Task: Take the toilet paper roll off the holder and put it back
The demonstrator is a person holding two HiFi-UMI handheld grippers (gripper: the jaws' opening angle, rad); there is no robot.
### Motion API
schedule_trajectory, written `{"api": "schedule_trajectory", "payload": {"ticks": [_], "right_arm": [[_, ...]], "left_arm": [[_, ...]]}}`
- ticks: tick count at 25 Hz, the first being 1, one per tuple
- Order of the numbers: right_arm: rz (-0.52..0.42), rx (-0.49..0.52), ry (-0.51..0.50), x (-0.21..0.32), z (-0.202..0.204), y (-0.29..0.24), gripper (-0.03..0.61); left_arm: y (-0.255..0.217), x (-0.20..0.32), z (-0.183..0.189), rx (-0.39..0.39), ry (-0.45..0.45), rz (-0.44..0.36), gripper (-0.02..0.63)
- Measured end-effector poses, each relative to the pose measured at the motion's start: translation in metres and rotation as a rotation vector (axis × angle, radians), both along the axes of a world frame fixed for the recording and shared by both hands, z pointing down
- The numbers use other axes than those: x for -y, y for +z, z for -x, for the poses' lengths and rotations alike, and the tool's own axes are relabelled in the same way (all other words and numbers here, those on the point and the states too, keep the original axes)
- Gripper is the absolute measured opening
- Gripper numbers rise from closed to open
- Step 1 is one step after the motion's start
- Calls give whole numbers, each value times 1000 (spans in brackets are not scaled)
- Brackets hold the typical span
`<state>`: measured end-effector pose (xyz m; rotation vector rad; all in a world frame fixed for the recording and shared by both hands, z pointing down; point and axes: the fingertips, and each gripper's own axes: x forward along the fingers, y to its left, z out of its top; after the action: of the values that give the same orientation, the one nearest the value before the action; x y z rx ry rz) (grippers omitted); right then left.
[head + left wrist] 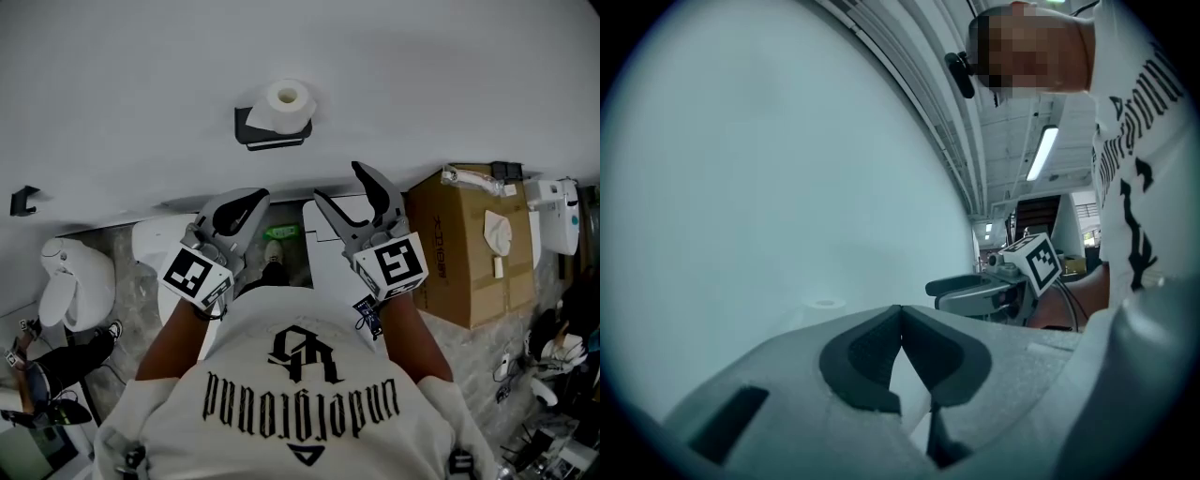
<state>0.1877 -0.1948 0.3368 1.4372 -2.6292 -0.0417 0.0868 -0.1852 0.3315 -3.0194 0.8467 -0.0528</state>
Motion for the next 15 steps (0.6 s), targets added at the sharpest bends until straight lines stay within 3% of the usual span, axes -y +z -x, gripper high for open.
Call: {"api": "schedule_trajectory", "payload": {"ticks": [3,10,15], "right_arm": [[-13,12,-28,-18,0,0,201],[-36,11,-111,-41,15,-4,91],[-36,6,-146,-48,27,-7,47]], "left_arm": [[-1,-18,1,19,-21,-9,13],[-9,-43,16,19,-74,-4,12],[-16,-50,30,18,-97,-14,12]]}}
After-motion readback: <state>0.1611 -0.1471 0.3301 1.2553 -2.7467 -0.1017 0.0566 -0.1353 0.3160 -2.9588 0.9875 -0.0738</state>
